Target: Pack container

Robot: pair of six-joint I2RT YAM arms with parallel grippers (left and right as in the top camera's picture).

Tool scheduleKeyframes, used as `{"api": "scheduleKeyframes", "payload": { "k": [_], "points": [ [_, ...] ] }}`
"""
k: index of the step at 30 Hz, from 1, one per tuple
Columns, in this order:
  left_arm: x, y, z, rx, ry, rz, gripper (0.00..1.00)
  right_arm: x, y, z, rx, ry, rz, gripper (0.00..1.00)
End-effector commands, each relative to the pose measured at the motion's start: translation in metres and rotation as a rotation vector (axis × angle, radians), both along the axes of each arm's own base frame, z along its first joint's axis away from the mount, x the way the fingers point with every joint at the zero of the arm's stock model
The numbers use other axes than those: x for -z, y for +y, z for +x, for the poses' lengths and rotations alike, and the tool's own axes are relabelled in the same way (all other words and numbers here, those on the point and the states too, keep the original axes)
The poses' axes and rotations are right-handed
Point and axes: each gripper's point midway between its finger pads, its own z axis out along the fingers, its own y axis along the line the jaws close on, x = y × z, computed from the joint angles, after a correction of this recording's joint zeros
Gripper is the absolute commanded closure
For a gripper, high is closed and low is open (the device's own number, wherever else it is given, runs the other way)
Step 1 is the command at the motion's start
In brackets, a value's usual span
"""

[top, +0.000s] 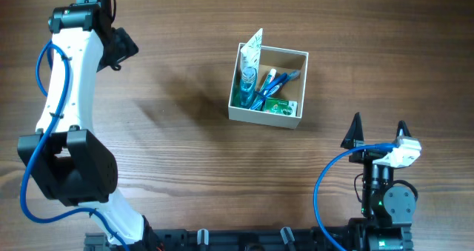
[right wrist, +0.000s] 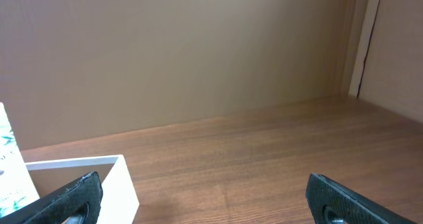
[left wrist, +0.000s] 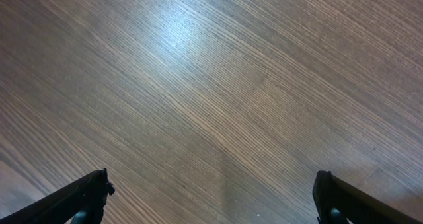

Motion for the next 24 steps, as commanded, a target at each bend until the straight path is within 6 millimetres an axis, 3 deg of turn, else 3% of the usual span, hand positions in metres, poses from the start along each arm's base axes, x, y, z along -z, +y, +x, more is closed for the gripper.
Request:
{"api": "scheduleKeyframes", "payload": {
  "k": [1, 9, 13, 24],
  "points": [
    [0.001, 0.003, 0.000, -0.009, 0.003, 0.007, 0.00, -0.004, 0.002, 0.000, -0.011, -0.032, 0.000, 0.00],
    [0.001, 0.003, 0.000, -0.009, 0.003, 0.007, 0.00, -0.003, 0.002, 0.000, -0.012, -0.031, 0.022, 0.00],
    [0.001, 0.003, 0.000, -0.009, 0.003, 0.007, 0.00, 0.013, 0.002, 0.001, -0.012, 0.032, 0.022, 0.00],
    [0.001, 0.003, 0.000, -0.009, 0.003, 0.007, 0.00, 0.012, 0.002, 0.001, -0.011, 0.030, 0.022, 0.00]
  ]
}}
